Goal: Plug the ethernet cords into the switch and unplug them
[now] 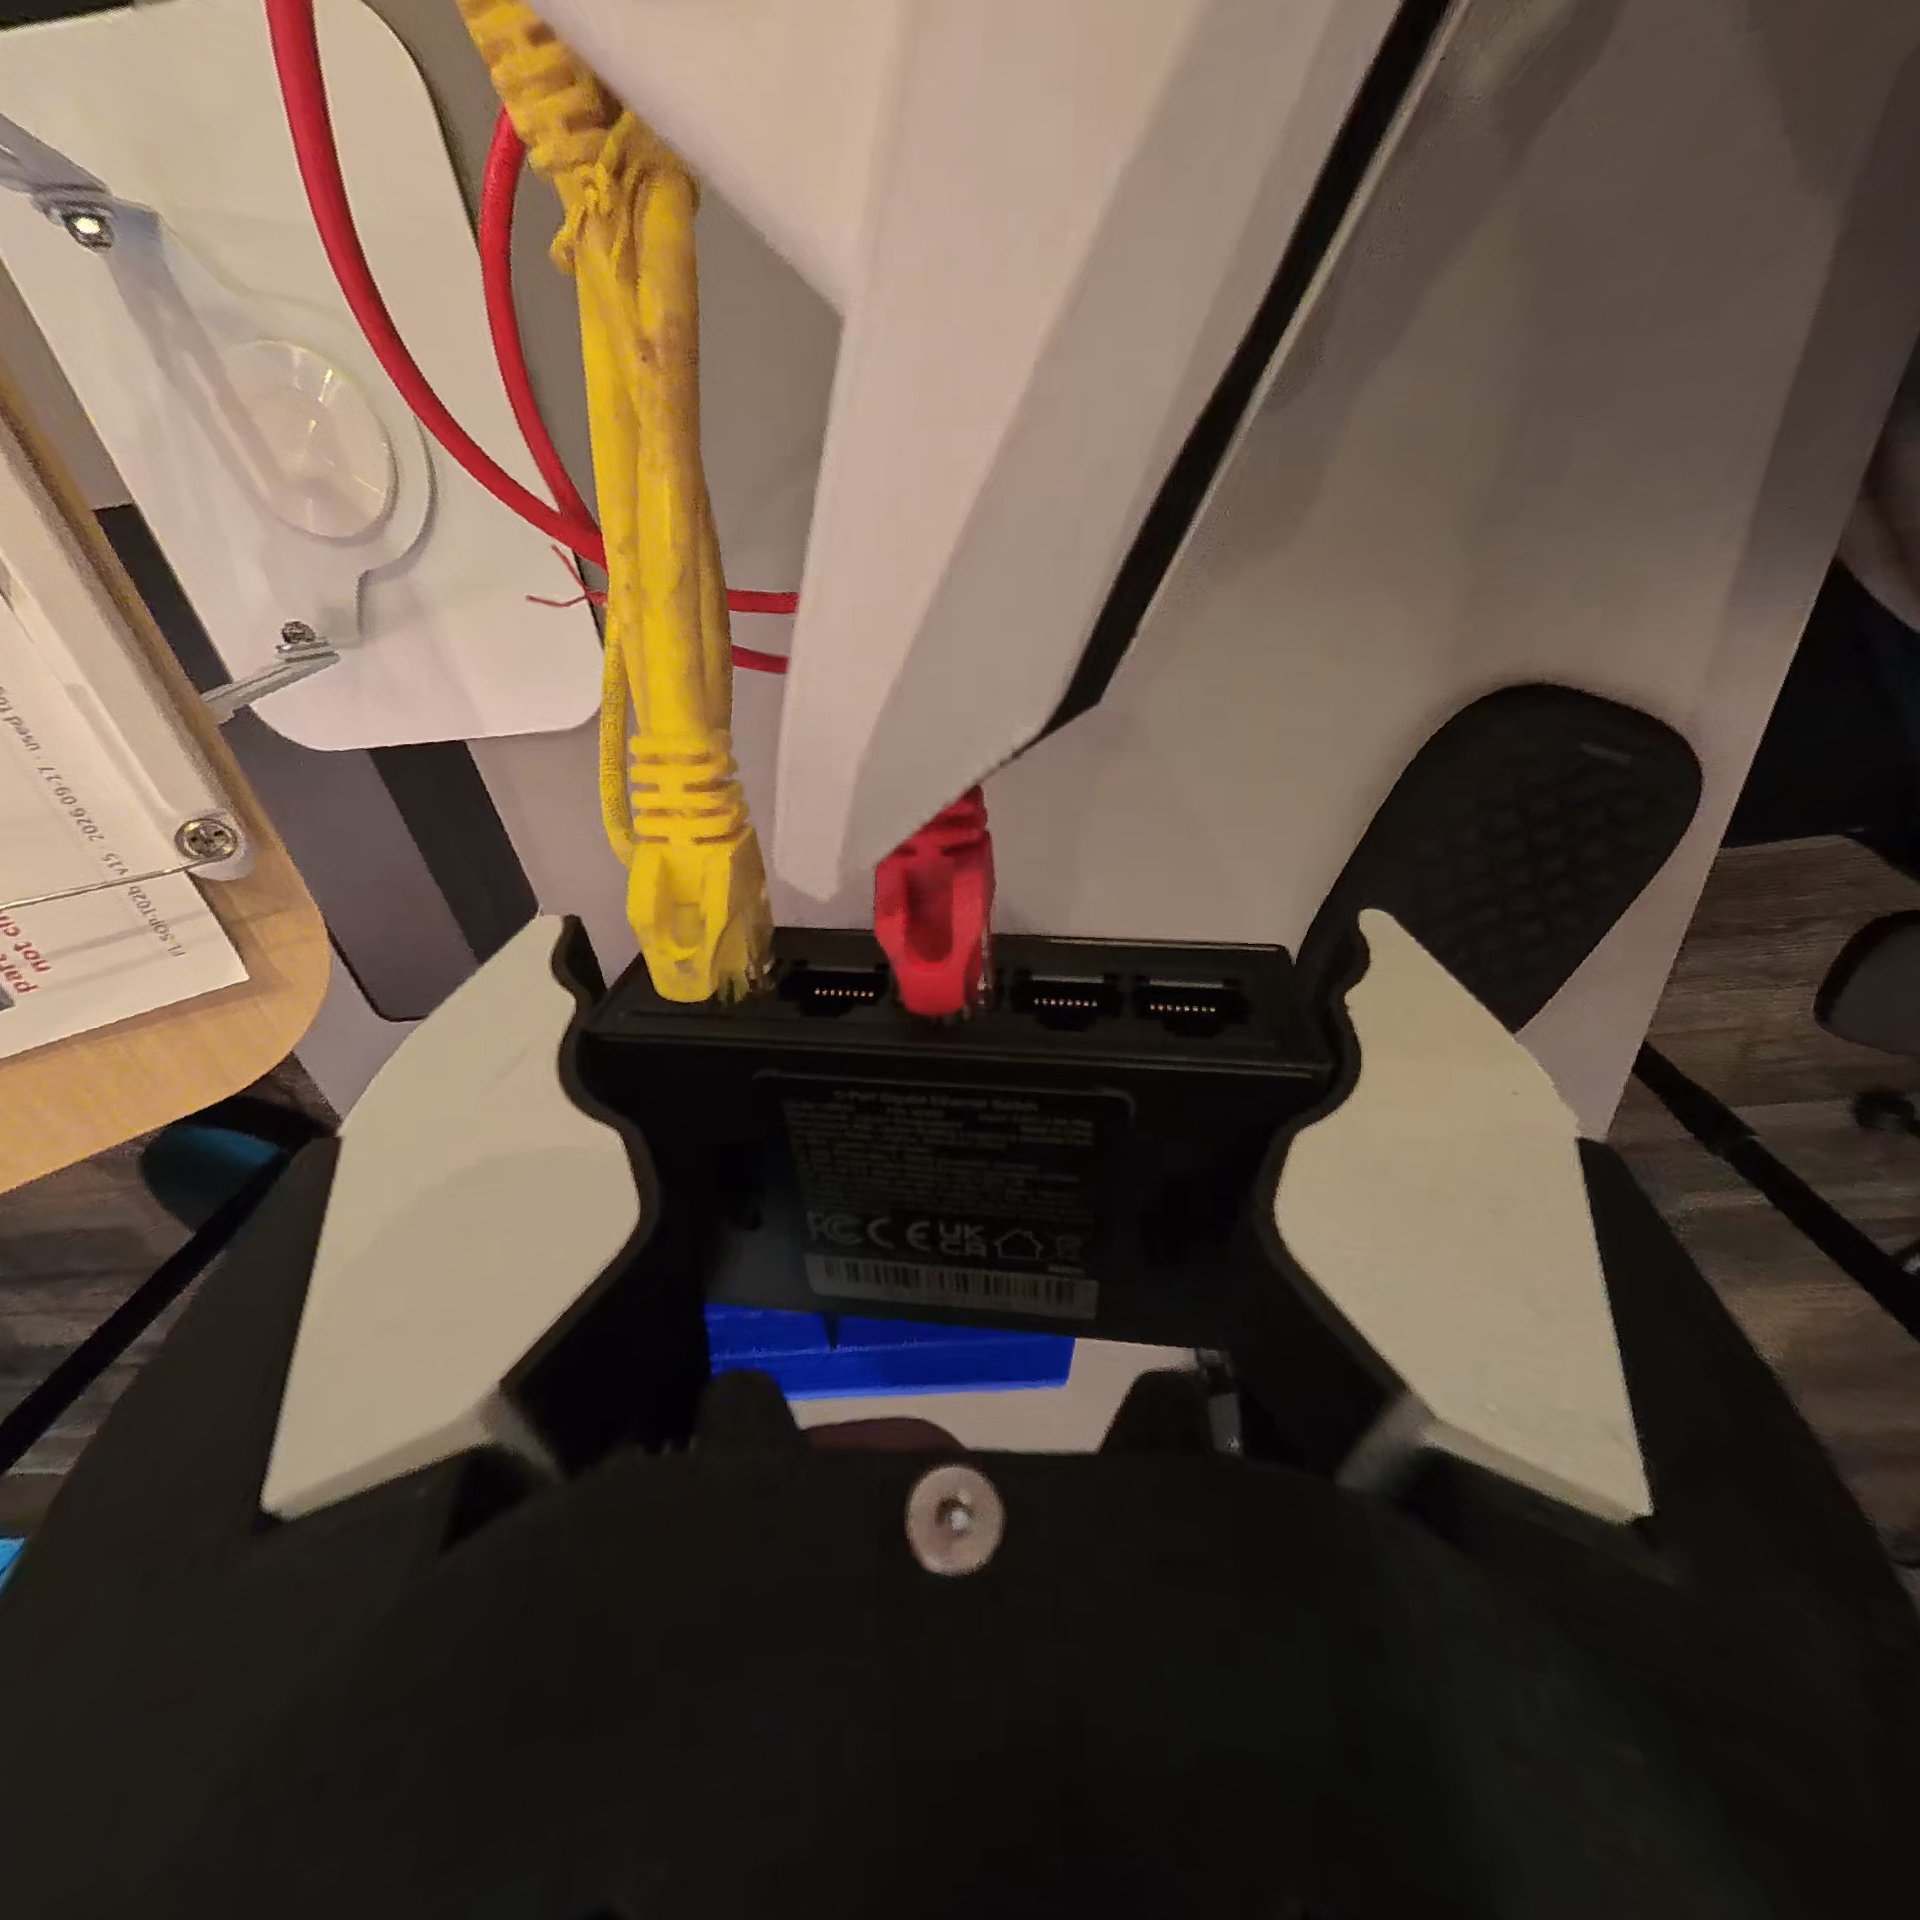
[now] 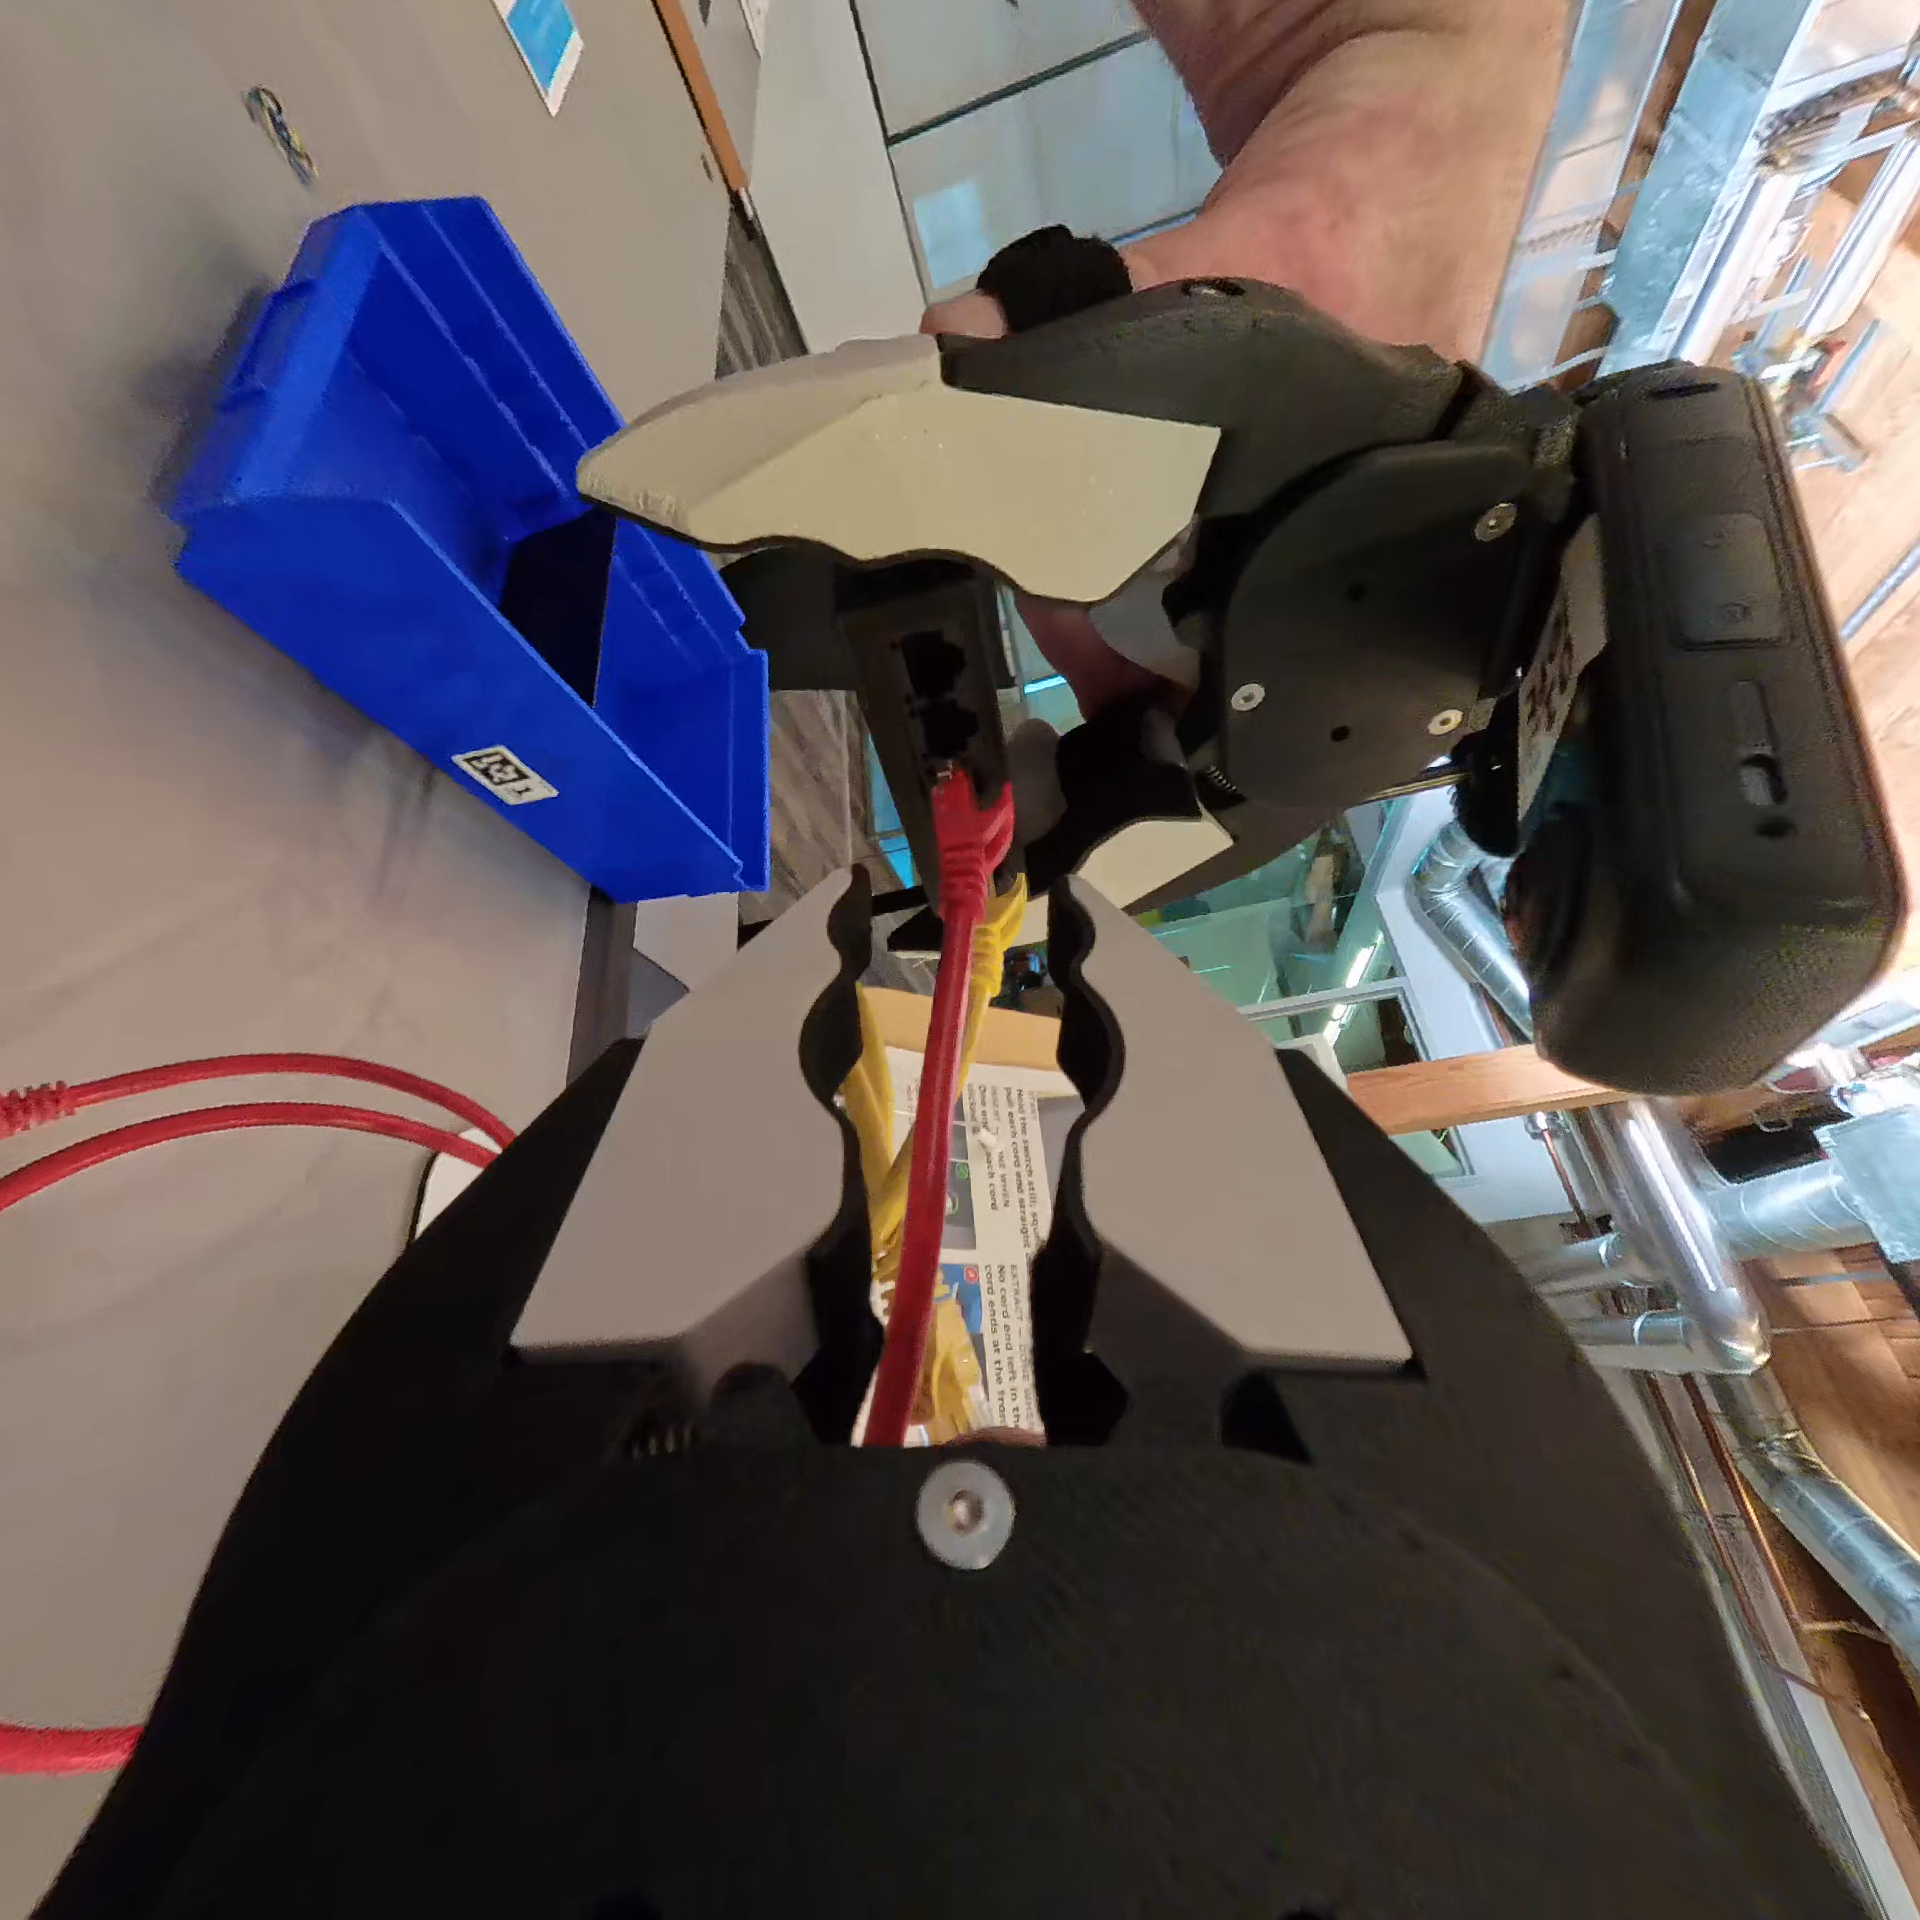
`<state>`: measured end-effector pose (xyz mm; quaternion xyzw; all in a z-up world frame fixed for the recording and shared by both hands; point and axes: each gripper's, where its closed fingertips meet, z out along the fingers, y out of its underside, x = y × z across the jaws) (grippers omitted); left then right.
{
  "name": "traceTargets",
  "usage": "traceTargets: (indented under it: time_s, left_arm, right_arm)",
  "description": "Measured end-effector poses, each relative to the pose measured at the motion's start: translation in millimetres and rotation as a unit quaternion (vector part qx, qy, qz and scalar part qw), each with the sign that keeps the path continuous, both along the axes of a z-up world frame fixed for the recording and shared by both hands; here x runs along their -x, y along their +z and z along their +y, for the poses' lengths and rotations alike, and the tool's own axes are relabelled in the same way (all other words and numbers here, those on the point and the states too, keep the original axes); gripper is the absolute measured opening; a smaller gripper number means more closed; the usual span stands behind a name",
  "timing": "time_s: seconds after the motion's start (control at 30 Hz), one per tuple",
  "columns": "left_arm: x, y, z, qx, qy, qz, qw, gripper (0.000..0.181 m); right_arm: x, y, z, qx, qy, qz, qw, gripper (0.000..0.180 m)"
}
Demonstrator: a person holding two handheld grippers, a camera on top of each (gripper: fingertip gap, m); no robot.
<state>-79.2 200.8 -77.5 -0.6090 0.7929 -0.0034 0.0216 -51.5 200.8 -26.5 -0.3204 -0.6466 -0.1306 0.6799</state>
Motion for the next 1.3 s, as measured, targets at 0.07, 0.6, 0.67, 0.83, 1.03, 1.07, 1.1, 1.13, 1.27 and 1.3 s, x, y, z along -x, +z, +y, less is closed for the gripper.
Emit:
traceTargets:
  time_s: [0.07,0.6,0.67,0.83,1.03,1.07,1.1,1.13,1.27,1.3]
  left_arm:
    - [2.3,1.5,-2.7,-0.006,-0.006,0.006,1.000,0.128]
    - [15.9,0.3,-20.8,0.025,0.006,0.043,0.999,0.127]
    - [13.9,0.4,-22.3,0.029,0.009,0.041,0.999,0.127]
    - [11.6,0.2,-24.9,0.037,0.016,0.048,0.998,0.130]
    - [6.5,0.2,-23.1,0.041,0.025,0.055,0.997,0.128]
    - [6.0,-0.1,-23.3,0.043,0.027,0.058,0.997,0.127]
    - [5.2,-0.5,-23.2,0.045,0.028,0.060,0.997,0.127]
    - [4.4,-0.5,-22.5,0.045,0.030,0.062,0.997,0.127]
    - [2.1,-0.3,-22.2,0.049,0.035,0.071,0.996,0.127]
    - [1.5,-0.2,-22.6,0.050,0.035,0.073,0.995,0.127]
  right_arm:
    - [2.9,1.7,-1.7,-0.005,0.000,0.007,1.000,0.035]
    - [18.7,3.2,-20.1,0.029,0.030,0.012,0.999,0.018]
    - [17.7,1.1,-20.3,0.029,0.025,-0.003,0.999,0.015]
    - [17.5,1.2,-23.8,0.025,0.016,-0.023,0.999,0.016]
    - [14.3,2.0,-19.9,0.013,-0.008,-0.035,0.999,0.015]
    - [13.1,2.1,-19.6,0.013,-0.009,-0.037,0.999,0.013]
    - [12.1,1.9,-19.0,0.013,-0.011,-0.040,0.999,0.013]
    - [11.1,1.6,-18.0,0.009,-0.017,-0.044,0.999,0.013]
    - [8.9,0.8,-17.0,0.010,-0.022,-0.053,0.998,0.015]
    - [8.6,0.6,-17.4,0.013,-0.021,-0.054,0.998,0.015]
